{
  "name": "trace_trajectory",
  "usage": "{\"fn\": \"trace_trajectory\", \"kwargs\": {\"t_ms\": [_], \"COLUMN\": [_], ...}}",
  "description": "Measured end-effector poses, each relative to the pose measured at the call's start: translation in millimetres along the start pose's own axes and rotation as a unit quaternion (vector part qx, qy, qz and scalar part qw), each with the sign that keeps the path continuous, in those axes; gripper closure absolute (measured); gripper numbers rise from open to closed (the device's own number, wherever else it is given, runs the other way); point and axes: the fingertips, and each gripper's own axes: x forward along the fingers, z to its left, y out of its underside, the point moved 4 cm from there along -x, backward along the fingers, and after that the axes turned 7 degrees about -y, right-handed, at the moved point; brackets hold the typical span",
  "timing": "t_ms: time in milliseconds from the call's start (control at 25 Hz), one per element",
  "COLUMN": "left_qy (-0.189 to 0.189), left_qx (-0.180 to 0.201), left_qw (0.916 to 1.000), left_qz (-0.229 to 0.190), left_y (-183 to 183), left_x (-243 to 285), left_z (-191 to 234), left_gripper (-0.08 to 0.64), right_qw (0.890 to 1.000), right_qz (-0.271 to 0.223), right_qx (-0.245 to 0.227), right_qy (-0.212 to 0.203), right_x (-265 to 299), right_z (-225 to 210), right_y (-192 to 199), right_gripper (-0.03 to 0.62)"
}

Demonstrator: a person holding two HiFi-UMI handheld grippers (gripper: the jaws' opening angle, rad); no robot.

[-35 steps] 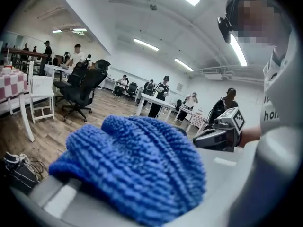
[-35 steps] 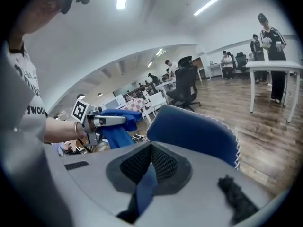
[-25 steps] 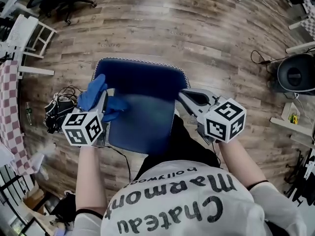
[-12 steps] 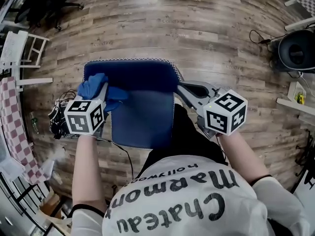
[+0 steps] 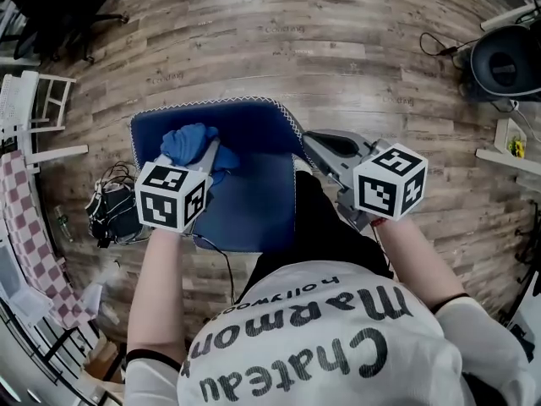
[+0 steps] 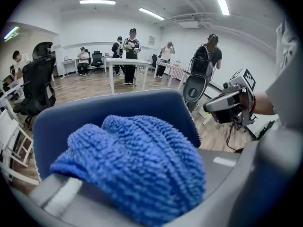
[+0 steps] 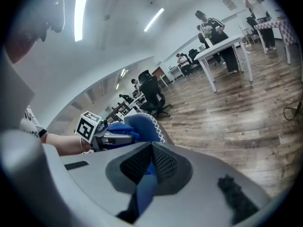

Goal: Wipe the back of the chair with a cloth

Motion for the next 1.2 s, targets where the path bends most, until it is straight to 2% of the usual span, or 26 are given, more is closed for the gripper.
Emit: {"fn": "trace_trajectory", "kwargs": {"t_ms": [280,440,640,760,880,960,1000,1120,1200], "left_qy": [0.087,0.129,0.181,0.202,0.214,0.199,0.180,0.085,0.011], "left_qx": [0.047,0.107,0.148,0.146,0.119,0.091,0.076,0.039,0.015], "left_qw": [0.9950,0.9859,0.9723,0.9685,0.9693,0.9753,0.9803,0.9955,0.9998], "left_qz": [-0.008,0.005,0.006,-0.002,-0.021,-0.026,-0.025,-0.014,0.003], "left_y": [-23,-26,-24,-23,-19,-11,-5,18,41], "left_x": [23,34,37,39,42,41,39,27,12], "left_z": [-66,-108,-148,-162,-159,-141,-127,-65,-17], "left_gripper": [0.531,0.531,0.531,0.530,0.531,0.531,0.531,0.529,0.528], "right_qw": [1.000,0.999,0.999,0.999,0.999,1.000,1.000,1.000,0.999], "right_qz": [-0.009,-0.012,-0.017,-0.013,-0.008,-0.003,0.001,0.022,0.031], "right_qx": [0.008,0.013,0.017,0.016,0.018,0.016,0.013,-0.002,-0.014], "right_qy": [0.016,0.027,0.034,0.031,0.029,0.023,0.018,0.002,-0.010], "right_x": [-10,-20,-23,-22,-19,-15,-12,1,12], "right_z": [-4,-11,-15,-14,-15,-14,-12,-7,0], "right_y": [3,6,5,6,7,7,7,6,5], "right_gripper": [0.580,0.580,0.580,0.580,0.580,0.580,0.580,0.580,0.580]}}
